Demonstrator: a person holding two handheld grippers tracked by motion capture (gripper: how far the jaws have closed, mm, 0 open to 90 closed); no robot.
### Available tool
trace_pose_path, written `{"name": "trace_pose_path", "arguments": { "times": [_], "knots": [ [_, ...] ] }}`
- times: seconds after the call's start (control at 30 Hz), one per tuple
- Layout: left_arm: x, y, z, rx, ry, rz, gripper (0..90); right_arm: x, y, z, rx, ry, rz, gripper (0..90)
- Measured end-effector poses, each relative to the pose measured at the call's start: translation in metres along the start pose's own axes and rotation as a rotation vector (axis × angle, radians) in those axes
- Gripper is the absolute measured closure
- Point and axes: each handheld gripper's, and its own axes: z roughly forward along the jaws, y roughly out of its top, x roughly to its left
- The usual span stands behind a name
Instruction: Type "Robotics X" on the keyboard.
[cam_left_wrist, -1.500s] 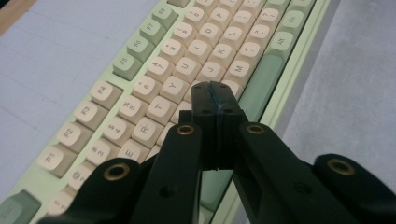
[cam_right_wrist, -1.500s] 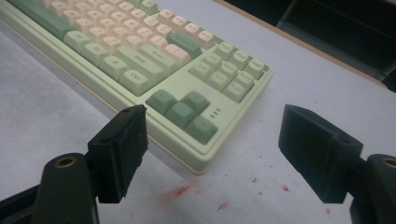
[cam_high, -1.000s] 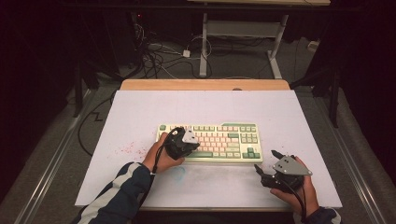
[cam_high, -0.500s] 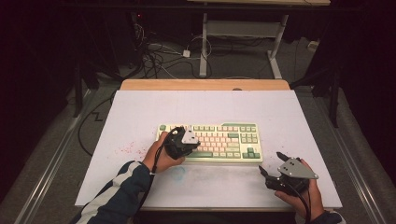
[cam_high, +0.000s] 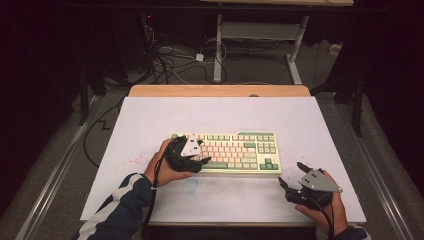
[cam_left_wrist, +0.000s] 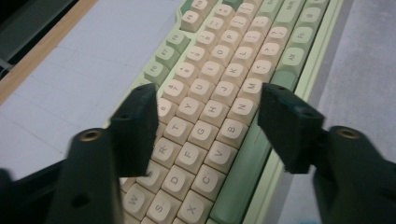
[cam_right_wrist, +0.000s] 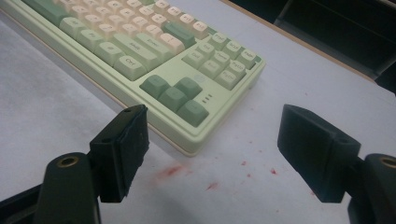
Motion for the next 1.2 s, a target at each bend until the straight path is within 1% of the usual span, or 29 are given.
{"name": "trace_pose_path", "arguments": {
  "times": [0.07, 0.17, 0.23, 0.27, 0.37, 0.4, 0.5, 0.63, 0.73, 0.87, 0.93, 0.97, 1.0, 1.07, 1.1, 1.17, 1.2],
  "knots": [
    [0.002, -0.001, -0.003, -0.019, 0.013, -0.006, 27.6, 0.0, 0.0, 0.0, -0.004, -0.003, -0.004, 25.4],
    [0.003, -0.002, -0.008, -0.04, 0.023, 0.0, 24.2, 0.0, 0.0, 0.0, -0.004, -0.004, -0.003, 25.5],
    [0.004, -0.003, -0.012, -0.048, 0.032, 0.002, 23.8, 0.001, 0.0, 0.0, -0.002, -0.006, -0.004, 25.5],
    [0.005, -0.003, -0.014, -0.056, 0.046, 0.006, 23.4, 0.001, 0.0, 0.0, -0.002, -0.004, -0.004, 25.5],
    [0.007, -0.006, -0.021, -0.065, 0.054, -0.006, 23.2, 0.001, 0.001, 0.001, -0.004, -0.005, -0.004, 25.5],
    [0.008, -0.008, -0.023, -0.066, 0.061, 0.002, 23.2, 0.001, 0.001, 0.001, -0.004, -0.005, -0.002, 25.5],
    [0.011, -0.011, -0.031, -0.074, 0.079, 0.009, 22.1, 0.001, 0.002, 0.002, -0.005, -0.001, -0.001, 25.5],
    [0.017, -0.017, -0.041, -0.082, 0.111, 0.009, 21.8, 0.002, 0.003, 0.003, -0.005, 0.001, -0.004, 25.6],
    [0.021, -0.022, -0.049, -0.077, 0.131, 0.018, 21.8, 0.003, 0.004, 0.004, -0.007, 0.004, -0.006, 26.0],
    [0.028, -0.025, -0.06, -0.089, 0.153, -0.008, 20.4, 0.003, 0.008, 0.007, -0.01, 0.009, -0.007, 26.0],
    [0.03, -0.026, -0.065, -0.097, 0.168, -0.024, 20.4, 0.003, 0.01, 0.009, -0.015, 0.007, -0.018, 26.0],
    [0.03, -0.028, -0.067, -0.099, 0.171, -0.03, 20.4, 0.003, 0.012, 0.01, -0.014, 0.004, -0.013, 26.0],
    [0.03, -0.03, -0.068, -0.094, 0.173, -0.032, 20.3, 0.003, 0.014, 0.012, -0.011, 0.007, -0.012, 26.0],
    [0.031, -0.033, -0.072, -0.084, 0.185, -0.02, 20.1, 0.002, 0.018, 0.015, -0.015, 0.005, -0.012, 26.1],
    [0.031, -0.034, -0.073, -0.084, 0.188, -0.023, 19.9, 0.002, 0.02, 0.016, -0.015, 0.007, -0.007, 26.2],
    [0.031, -0.035, -0.076, -0.091, 0.2, -0.031, 19.8, 0.002, 0.024, 0.02, -0.011, 0.016, -0.008, 26.2],
    [0.032, -0.036, -0.077, -0.103, 0.211, -0.032, 19.8, 0.002, 0.025, 0.022, -0.014, 0.022, -0.01, 26.2]
  ]
}}
